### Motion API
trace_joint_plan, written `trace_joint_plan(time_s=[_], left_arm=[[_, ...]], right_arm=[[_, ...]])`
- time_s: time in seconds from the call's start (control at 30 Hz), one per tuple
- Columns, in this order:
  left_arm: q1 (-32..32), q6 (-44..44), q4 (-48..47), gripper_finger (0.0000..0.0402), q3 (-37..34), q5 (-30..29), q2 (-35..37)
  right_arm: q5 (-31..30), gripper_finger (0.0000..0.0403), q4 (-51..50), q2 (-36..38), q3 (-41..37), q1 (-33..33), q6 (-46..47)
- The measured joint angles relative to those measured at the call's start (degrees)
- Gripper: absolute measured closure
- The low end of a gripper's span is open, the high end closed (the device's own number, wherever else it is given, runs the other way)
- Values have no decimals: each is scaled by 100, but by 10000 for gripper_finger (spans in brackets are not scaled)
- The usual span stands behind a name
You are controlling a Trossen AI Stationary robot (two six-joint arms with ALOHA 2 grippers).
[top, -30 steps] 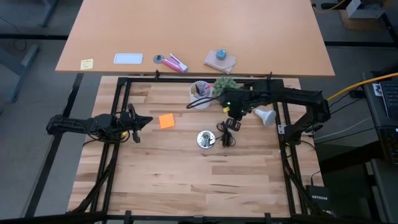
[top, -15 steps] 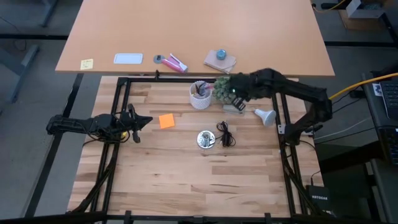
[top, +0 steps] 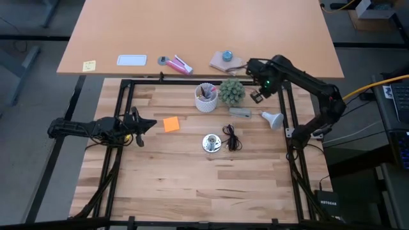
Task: Screw lightbulb
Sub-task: Insert the light bulb into the lamp socket
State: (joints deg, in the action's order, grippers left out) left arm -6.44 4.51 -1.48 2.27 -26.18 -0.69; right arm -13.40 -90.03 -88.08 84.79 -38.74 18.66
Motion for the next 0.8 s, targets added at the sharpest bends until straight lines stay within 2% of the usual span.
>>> trace_joint_plan(time_s=[0.17, 0.33, 0.53, 0.8], left_arm=[[0, 0, -1, 396, 0, 1, 0], [-1, -1, 0, 396, -1, -1, 0], [0, -2, 0, 396, 1, -1, 0], [-1, -115, -1, 396, 0, -1, 0]], right_arm=[[129, 327, 2, 389, -1104, -407, -491], [-250, 327, 39, 685, -1958, -776, -568], [-250, 327, 1086, 735, -2656, -1133, -567], [-47, 327, 2026, 735, -3348, -1159, -537]])
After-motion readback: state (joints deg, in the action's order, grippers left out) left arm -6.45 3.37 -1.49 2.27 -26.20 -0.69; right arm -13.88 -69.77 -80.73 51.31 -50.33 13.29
